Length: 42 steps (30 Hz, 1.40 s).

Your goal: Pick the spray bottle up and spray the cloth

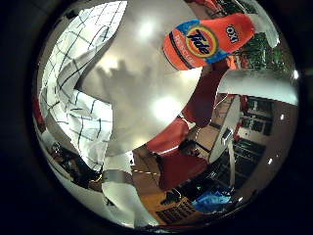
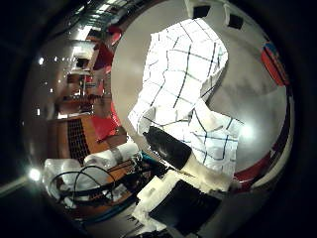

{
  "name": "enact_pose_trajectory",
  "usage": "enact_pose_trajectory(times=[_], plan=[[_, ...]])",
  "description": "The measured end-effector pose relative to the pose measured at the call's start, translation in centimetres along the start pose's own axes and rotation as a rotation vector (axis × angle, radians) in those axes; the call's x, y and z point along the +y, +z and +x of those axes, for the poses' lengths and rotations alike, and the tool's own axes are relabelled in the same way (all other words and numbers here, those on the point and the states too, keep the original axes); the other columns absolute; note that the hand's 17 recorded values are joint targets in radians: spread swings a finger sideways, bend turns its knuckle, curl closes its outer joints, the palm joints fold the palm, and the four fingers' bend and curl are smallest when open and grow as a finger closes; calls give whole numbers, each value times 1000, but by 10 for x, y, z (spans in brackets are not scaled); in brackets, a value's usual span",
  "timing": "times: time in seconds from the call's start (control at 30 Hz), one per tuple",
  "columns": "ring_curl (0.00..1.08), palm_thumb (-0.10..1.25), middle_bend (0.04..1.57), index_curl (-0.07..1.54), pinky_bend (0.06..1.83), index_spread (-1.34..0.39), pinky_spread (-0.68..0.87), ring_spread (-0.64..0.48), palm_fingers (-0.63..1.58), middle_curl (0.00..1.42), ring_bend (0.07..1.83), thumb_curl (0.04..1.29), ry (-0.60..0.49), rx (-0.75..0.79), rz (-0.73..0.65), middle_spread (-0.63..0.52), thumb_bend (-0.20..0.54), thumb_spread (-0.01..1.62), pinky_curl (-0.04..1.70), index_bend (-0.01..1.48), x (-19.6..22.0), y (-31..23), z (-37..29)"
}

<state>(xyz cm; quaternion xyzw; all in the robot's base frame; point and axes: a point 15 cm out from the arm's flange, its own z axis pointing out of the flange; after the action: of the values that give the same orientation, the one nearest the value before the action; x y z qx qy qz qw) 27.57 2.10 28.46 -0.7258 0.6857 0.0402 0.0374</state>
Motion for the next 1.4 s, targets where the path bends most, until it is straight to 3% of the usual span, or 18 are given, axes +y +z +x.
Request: enact_pose_trajectory(times=[0.23,0.4,0.5,1.07,1.4], plan=[[193,444,422,333,476,-353,463,91,432,370,664,253,-33,-40,48,-22,-12,1200,140,174,-6,-13,-18],[197,463,444,329,495,-358,461,52,478,377,702,263,-52,-78,233,-50,-17,1201,137,178,-26,-46,-29],[197,468,455,333,508,-357,459,38,488,382,713,266,-41,-102,276,-65,-16,1198,134,179,-28,-57,-26],[186,456,451,334,618,-345,478,62,445,382,742,289,150,-242,648,-59,-22,1145,118,181,-41,-183,56],[181,429,462,323,665,-292,483,99,386,381,743,295,291,-287,707,-31,-23,1113,110,159,-19,-205,111]])
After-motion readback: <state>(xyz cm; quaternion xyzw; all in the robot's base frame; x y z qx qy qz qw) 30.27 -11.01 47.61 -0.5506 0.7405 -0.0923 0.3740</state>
